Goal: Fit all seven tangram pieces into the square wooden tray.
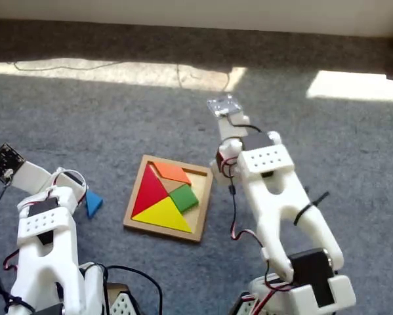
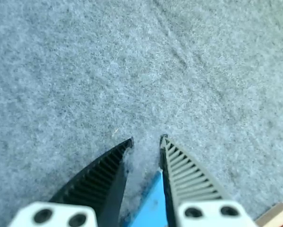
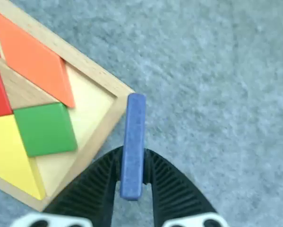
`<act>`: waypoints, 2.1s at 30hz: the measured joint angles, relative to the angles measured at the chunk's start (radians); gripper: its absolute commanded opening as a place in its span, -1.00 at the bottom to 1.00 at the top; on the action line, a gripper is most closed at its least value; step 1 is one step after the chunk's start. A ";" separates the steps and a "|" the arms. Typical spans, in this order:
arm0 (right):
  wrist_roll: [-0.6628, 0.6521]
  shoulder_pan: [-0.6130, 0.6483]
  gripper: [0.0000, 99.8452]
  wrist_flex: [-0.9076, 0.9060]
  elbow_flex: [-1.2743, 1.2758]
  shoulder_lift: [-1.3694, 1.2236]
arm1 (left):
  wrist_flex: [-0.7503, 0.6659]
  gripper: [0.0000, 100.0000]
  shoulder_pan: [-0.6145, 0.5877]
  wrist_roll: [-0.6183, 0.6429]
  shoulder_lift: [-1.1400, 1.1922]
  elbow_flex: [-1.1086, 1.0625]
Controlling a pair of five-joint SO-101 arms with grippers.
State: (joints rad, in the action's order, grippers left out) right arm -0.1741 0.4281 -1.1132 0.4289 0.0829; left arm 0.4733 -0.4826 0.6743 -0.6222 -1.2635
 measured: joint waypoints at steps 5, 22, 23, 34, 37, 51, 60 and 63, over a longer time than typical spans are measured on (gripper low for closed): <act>0.060 0.072 -0.99 -0.002 -0.120 -0.173 | 0.000 -0.79 0.000 0.000 0.000 0.000; 0.123 0.180 -0.69 -0.002 -0.180 -0.278 | 0.000 -0.79 0.000 0.000 0.000 0.000; 0.138 0.180 -0.69 -0.008 -0.180 -0.278 | 0.000 -0.79 0.000 0.000 0.000 0.000; 0.163 0.173 -0.69 -0.172 -0.330 -0.278 | 0.000 -0.79 0.000 0.000 0.000 0.000; 0.163 0.149 -0.69 -0.180 -0.356 -0.278 | 0.000 -0.79 0.000 0.000 0.000 0.000; 0.163 0.107 -0.71 -0.181 -0.364 -0.278 | 0.000 -0.79 0.000 0.000 0.000 0.000; 0.043 0.063 -0.99 -0.061 -0.295 -0.278 | 0.000 -0.79 0.000 0.000 0.000 0.000; 0.035 0.054 -0.99 -0.052 -0.281 -0.278 | 0.000 -0.79 0.000 0.000 0.000 0.000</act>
State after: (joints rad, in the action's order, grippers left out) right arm -0.1389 0.4818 -1.1653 0.1481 -0.1949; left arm 0.4733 -0.4826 0.6743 -0.6222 -1.2635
